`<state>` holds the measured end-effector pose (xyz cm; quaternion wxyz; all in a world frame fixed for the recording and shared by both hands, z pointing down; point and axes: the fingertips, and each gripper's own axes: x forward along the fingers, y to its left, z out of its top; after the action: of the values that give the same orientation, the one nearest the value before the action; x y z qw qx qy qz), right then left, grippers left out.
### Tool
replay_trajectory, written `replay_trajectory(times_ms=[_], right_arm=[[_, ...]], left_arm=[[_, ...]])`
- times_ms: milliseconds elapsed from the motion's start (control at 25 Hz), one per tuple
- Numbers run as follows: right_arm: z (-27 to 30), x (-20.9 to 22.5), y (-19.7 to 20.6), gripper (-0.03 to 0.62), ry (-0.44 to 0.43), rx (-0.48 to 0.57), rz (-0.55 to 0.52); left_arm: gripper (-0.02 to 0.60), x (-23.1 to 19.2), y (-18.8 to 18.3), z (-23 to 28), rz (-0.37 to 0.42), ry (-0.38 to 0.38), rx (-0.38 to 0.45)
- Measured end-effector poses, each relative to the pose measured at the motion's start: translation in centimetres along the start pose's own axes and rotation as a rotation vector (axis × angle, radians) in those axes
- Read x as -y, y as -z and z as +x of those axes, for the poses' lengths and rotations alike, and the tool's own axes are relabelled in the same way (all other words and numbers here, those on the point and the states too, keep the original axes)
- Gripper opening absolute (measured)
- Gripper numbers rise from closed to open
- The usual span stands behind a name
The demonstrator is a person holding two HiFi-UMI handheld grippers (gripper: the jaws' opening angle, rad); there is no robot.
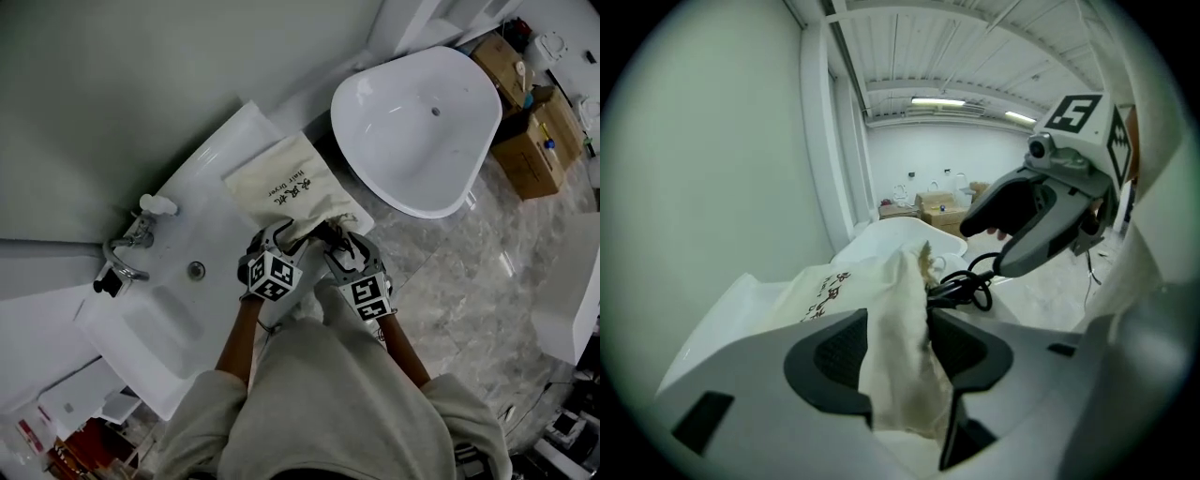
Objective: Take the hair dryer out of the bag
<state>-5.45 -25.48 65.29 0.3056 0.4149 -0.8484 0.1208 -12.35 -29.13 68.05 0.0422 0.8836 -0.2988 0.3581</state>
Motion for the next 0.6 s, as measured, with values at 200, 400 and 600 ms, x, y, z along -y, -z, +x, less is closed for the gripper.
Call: replay_trajectory(times_ms=[200,400,600], right_arm=[[-0.6,-0.6,1.3,0.275,0.020,-0.032,0.002],[-0.5,-1.3,2.0,0.300,0.012,-0.080,-0.014],[0.1,-1.8,2.3,0.338,-0.017,-0.147,-0.121]], left_arm=[[0.093,-0.5,-0.6,0.2,-0.001,-0.002,0.017],[0.052,-1.4,-1.8,-0.8,-0.077,-0.013,0.080],[0.048,-2.1,-3.1,-1.8,-0.138,-0.016,0.139]])
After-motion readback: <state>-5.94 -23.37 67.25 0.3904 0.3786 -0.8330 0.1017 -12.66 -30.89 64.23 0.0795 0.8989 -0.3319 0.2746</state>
